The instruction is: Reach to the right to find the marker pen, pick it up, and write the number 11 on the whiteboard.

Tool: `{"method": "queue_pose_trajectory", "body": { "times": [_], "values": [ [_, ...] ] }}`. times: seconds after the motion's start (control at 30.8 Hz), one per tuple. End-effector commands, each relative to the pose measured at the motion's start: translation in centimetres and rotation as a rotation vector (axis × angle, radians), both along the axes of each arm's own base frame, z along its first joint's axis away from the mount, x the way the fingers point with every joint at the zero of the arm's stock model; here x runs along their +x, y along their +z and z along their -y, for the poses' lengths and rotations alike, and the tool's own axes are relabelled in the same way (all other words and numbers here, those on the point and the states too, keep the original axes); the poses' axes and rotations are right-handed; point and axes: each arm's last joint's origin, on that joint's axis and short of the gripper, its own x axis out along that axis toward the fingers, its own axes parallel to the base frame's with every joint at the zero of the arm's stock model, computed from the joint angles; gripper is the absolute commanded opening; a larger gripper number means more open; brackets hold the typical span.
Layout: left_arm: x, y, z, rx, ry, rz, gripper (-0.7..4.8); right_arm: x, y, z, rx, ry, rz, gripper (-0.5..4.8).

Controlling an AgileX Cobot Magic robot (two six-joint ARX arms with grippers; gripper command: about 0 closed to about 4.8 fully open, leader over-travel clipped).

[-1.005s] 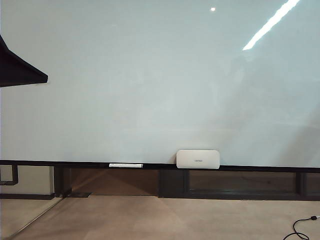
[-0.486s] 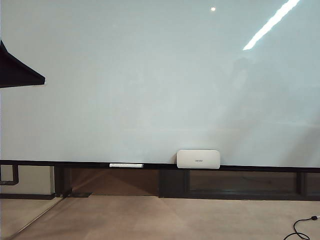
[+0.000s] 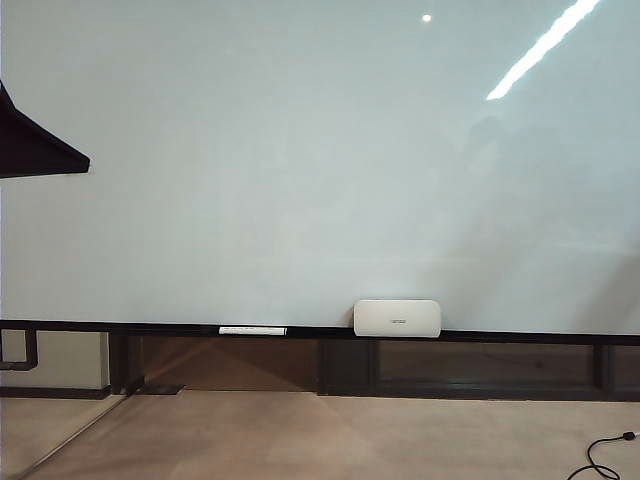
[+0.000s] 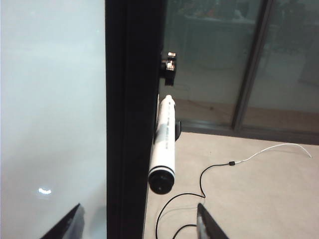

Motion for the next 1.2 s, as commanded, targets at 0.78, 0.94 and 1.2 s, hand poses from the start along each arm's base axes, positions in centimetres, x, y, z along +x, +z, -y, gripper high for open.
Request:
{"method": "queue_pose_trajectory", "body": {
  "times": [0.78, 0.94, 1.2],
  "values": [
    [0.2, 0.3, 0.1, -0.007, 0.000, 0.006, -0.06, 3.2, -0.7, 0.6, 0.008, -0.013, 0.067, 2.84],
    [0.7, 0.6, 0.2, -0.007, 0.000, 0.002, -0.06, 3.4, -0.5, 0.3, -0.001, -0.011, 0.081, 2.83],
    [1.0, 0.7, 0.2, -0.004, -0.004, -0.005, -0.06, 3.7, -0.4, 0.3, -0.001, -0.032, 0.086, 2.81]
  ]
}}
